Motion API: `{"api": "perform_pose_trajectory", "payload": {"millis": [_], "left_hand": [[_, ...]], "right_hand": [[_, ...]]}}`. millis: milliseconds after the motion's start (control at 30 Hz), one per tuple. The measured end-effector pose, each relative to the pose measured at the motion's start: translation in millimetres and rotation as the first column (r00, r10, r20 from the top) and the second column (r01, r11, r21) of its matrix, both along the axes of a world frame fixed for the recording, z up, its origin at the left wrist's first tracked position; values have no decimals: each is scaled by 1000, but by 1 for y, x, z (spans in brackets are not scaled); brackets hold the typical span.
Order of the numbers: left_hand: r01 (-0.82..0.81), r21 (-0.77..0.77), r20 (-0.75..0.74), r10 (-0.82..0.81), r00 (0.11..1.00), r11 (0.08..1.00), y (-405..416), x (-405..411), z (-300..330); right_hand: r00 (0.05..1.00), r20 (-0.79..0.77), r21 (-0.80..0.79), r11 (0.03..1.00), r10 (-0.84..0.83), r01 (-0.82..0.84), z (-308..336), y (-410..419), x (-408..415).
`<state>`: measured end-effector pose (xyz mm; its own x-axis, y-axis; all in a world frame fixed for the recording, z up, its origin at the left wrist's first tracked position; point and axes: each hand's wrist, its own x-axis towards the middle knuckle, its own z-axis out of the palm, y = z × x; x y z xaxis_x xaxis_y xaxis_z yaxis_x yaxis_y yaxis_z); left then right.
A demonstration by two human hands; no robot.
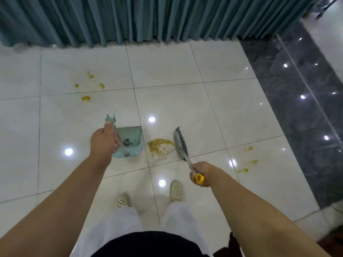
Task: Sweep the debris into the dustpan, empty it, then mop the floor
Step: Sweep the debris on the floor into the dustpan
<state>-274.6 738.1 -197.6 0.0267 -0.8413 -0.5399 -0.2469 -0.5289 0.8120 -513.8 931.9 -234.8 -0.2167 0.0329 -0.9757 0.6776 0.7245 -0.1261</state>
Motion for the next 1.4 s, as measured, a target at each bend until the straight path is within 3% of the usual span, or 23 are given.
{"api": "perform_pose_trajectory", "payload": {"millis": [300, 567, 800, 1033, 1200, 1400], "left_hand": [[233, -8, 49, -232, 971, 972, -30, 69, -2], [487, 44, 84, -489, 868, 872, -27, 83, -1], [636, 43, 213, -628, 748, 771, -25, 85, 0], [621, 137, 207, -635, 744, 772, -19, 87, -7], [588, 166, 223, -611, 760, 792, 1, 86, -7], [620, 169, 270, -641, 718, 766, 25, 83, -1]], "right_hand": [[997, 61, -46, 998, -50, 53, 3, -29, 101], [998, -2, -110, 992, -61, 61, 27, -25, 98], [955, -117, 16, 962, 271, -271, 34, -37, 64], [830, -109, 84, 837, 547, -540, 3, -46, 49], [739, -64, 108, 741, 671, -663, -3, -19, 46], [611, -45, 169, 609, 790, -775, 6, 23, 34]]}}
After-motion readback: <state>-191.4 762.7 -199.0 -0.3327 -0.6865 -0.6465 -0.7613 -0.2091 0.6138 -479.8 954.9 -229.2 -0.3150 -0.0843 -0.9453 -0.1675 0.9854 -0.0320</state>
